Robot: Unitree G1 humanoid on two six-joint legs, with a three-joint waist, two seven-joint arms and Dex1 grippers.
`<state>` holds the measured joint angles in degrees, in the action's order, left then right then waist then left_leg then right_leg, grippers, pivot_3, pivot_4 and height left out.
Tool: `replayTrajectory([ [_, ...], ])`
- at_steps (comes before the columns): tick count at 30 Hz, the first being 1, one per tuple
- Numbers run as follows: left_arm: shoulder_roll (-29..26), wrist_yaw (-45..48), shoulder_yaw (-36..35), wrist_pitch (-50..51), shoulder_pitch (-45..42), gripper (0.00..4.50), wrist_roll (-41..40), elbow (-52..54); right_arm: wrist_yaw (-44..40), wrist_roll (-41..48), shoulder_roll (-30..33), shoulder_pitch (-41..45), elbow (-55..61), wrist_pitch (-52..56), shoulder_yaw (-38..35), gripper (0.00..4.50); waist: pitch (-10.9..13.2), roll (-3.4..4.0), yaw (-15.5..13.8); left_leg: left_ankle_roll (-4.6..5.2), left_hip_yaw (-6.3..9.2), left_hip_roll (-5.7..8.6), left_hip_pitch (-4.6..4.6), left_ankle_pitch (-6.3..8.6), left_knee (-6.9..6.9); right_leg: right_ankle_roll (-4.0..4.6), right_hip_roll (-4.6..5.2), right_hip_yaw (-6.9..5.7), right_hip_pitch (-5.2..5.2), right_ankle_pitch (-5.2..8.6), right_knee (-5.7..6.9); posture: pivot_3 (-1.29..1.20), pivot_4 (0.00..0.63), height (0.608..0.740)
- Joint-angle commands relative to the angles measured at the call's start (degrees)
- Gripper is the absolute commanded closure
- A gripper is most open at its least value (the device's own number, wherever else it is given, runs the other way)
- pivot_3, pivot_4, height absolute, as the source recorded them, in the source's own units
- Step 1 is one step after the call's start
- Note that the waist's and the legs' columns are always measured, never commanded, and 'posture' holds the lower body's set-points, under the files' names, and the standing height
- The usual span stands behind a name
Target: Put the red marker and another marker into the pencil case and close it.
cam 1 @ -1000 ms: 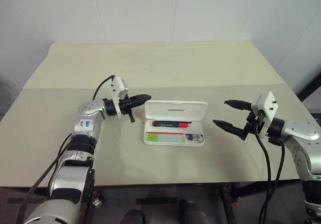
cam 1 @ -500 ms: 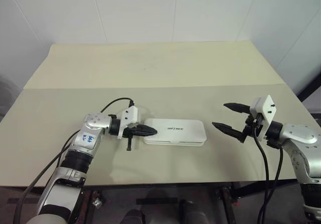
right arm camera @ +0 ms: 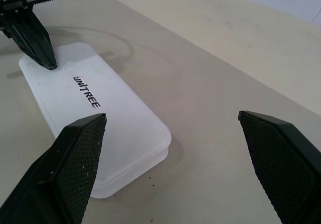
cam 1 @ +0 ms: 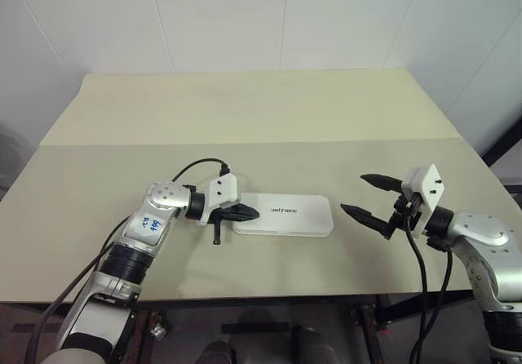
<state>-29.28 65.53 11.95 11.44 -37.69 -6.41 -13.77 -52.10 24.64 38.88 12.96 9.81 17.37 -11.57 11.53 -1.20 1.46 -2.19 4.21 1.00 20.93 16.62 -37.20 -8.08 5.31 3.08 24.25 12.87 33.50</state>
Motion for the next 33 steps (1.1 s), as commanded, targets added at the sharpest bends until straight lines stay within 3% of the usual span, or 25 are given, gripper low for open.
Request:
replayTrajectory([
  [1, 0.1, -0.2, -3.9, 2.1, 0.6, 4.47, -4.4, 1.9, 0.4, 1.1, -0.3, 0.2, 2.2, -1.2, -0.8, 0.00, 0.0, 0.00, 0.1, 0.00, 0.00, 0.00, 0.00, 0.00, 0.00, 0.00, 0.00, 0.00, 0.00, 0.00, 0.00, 0.00, 0.150, 0.740],
  [6, -0.4, -1.3, -12.2, -1.8, -0.1, 4.47, -10.5, 0.9, -0.6, 1.0, -0.2, 1.1, 0.9, -1.8, -0.4, 0.00, 0.0, -0.01, 0.1, 0.00, 0.00, -0.02, 0.15, 0.00, 0.07, 0.00, 0.00, -0.01, 0.20, 0.00, 0.02, 0.00, 0.150, 0.740],
  [11, -3.5, -0.1, -20.3, 1.6, 4.3, 4.47, -17.5, 3.2, -2.2, 0.8, 0.5, 3.0, -1.4, -2.6, 0.0, 0.00, 0.0, 0.00, 0.3, 0.02, -0.06, -0.02, 0.16, 0.01, 0.10, -0.01, 0.01, 0.02, 0.22, -0.01, -0.04, 0.00, 0.150, 0.740],
  [14, -5.9, 2.2, -22.5, 0.4, 10.6, 3.85, -19.3, 6.1, -3.3, 1.0, 0.8, 3.9, -2.4, -2.6, 0.1, 0.00, 0.0, 0.00, 0.3, 0.06, -0.09, -0.07, 0.14, 0.05, 0.13, 0.00, -0.02, 0.04, 0.24, 0.00, -0.05, 0.00, 0.150, 0.740],
  [19, -7.4, -1.0, -26.2, 0.1, 15.9, 2.25, -20.5, 10.0, -5.2, 0.7, 1.1, 5.7, -4.5, -3.2, 0.8, 0.00, 0.0, -0.07, -0.2, 0.07, -0.06, -0.04, 0.19, 0.06, 0.06, 0.01, 0.01, 0.02, 0.23, 0.01, -0.06, 0.00, 0.150, 0.740],
  [25, -8.8, -3.0, -28.2, 0.5, 16.3, 0.16, -21.6, 11.2, -7.9, -0.5, 2.2, 7.0, -8.0, -5.4, 1.4, 0.00, 0.0, -0.07, -0.1, 0.06, -0.08, -0.04, 0.15, 0.05, 0.08, 0.02, 0.01, 0.03, 0.22, 0.01, -0.06, 0.00, 0.150, 0.740],
  [33, -9.0, -2.4, -25.8, 3.8, 13.6, 0.04, -22.8, 11.5, -10.5, -1.3, 4.6, 10.2, -13.1, -8.3, 0.4, 0.00, 0.0, -0.06, 0.2, 0.06, -0.10, -0.03, 0.16, 0.05, 0.09, 0.01, 0.01, 0.04, 0.23, 0.00, -0.06, 0.00, 0.150, 0.740],
])
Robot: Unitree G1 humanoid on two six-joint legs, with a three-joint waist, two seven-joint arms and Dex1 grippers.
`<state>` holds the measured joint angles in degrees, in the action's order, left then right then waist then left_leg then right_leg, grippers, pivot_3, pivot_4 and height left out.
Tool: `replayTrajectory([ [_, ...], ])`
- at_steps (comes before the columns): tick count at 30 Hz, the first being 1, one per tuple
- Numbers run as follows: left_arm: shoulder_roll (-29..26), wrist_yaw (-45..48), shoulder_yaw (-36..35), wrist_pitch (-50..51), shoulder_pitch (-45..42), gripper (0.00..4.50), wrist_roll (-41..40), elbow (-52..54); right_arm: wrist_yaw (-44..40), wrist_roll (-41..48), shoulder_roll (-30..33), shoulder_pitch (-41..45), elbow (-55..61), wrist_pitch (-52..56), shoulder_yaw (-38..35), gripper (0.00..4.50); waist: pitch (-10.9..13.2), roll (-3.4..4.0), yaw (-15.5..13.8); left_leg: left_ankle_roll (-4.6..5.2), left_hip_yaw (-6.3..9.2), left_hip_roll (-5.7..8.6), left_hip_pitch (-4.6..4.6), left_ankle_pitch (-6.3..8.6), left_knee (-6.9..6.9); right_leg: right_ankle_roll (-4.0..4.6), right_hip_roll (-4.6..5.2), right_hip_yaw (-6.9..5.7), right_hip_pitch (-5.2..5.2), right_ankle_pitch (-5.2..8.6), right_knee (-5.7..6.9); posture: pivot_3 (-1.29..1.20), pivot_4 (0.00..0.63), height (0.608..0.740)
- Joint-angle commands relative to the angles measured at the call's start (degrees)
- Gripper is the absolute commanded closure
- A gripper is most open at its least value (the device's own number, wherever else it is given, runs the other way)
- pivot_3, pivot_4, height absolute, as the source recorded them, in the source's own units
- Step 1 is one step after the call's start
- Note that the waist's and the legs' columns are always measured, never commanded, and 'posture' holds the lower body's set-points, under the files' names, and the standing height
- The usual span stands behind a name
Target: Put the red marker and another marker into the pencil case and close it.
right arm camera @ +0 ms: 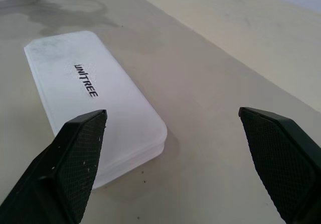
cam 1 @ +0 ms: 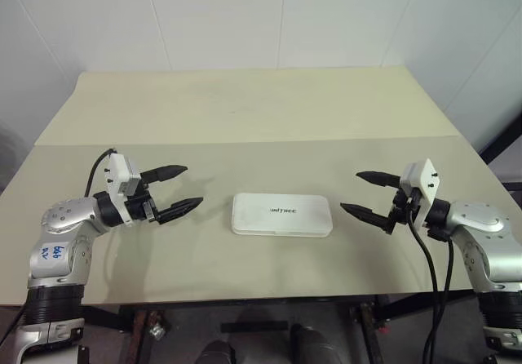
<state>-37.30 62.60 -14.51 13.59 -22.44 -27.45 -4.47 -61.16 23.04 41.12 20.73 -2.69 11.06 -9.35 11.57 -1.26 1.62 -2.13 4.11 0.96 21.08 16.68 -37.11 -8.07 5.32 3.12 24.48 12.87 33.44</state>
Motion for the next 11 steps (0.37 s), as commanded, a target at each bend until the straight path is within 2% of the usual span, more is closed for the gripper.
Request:
replayTrajectory([
  [1, -1.0, 0.7, 0.9, 1.7, -2.0, 0.04, -1.6, 1.9, -1.9, 0.0, 2.7, 2.9, -1.4, -2.5, -1.6, 0.00, 0.0, 0.00, 0.0, 0.00, -0.01, 0.00, 0.00, 0.00, -0.01, 0.00, 0.00, 0.01, 0.00, 0.00, 0.01, 0.00, 0.150, 0.740],
  [11, -2.2, 0.2, 1.2, 2.2, -0.4, 0.04, -1.1, 3.3, -3.3, -1.9, 3.2, 6.3, -7.5, -6.2, -0.5, 0.00, 0.0, 0.00, 0.1, 0.00, -0.02, -0.02, 0.01, 0.01, 0.03, 0.01, -0.01, 0.01, 0.03, 0.00, -0.02, 0.00, 0.150, 0.740],
])
